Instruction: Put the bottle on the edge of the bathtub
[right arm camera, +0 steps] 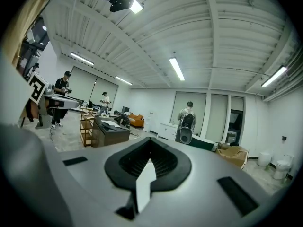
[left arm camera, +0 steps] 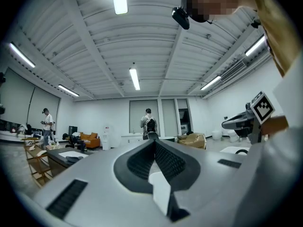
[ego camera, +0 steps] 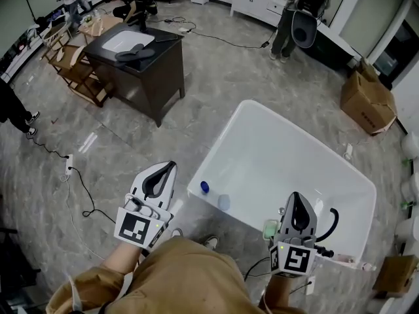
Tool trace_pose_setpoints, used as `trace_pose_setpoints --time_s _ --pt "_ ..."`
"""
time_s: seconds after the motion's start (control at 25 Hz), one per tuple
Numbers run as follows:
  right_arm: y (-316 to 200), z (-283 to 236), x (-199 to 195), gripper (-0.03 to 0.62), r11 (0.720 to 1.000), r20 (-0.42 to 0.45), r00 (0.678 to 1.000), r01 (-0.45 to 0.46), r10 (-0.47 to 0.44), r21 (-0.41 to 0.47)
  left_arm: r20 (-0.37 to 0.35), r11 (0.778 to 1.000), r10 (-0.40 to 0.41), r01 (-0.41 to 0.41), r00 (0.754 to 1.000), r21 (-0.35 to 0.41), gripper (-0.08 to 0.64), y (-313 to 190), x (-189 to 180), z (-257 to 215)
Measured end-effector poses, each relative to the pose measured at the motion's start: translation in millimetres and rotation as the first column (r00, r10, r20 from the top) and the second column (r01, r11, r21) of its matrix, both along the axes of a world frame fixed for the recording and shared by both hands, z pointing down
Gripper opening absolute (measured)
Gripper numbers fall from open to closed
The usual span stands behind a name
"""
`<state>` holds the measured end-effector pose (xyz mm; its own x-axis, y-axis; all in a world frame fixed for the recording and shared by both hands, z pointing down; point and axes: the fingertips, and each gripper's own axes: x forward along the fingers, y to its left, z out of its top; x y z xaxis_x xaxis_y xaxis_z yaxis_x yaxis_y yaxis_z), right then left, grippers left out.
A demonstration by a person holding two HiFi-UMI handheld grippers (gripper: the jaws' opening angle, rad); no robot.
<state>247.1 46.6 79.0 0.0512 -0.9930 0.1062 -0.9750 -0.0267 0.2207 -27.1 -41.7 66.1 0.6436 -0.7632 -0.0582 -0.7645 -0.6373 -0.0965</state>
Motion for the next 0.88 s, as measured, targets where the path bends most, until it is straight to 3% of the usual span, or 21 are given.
trace_pose_setpoints --time_s 0.44,0.72,0.88 --pt "14.9 -15.4 22.6 0.003 1.000 0.022 1.000 -0.010 0.009 0.030 0.007 0.999 -0.053 0.053 0.999 0.010 0.008 7.7 -5.3 -8.3" --pt "22.1 -18.8 29.8 0.003 0.998 0.046 0.999 -0.021 0.019 0.051 -0.005 0.999 -0.008 0.008 1.000 0.054 0.008 9.8 19.4 -23.7" --pt "18.7 -15.1 29.3 0.003 0.999 0.062 0.998 -0.012 0.009 0.046 0.012 1.000 -0.010 0.010 1.000 0.009 0.008 7.7 19.0 -13.0"
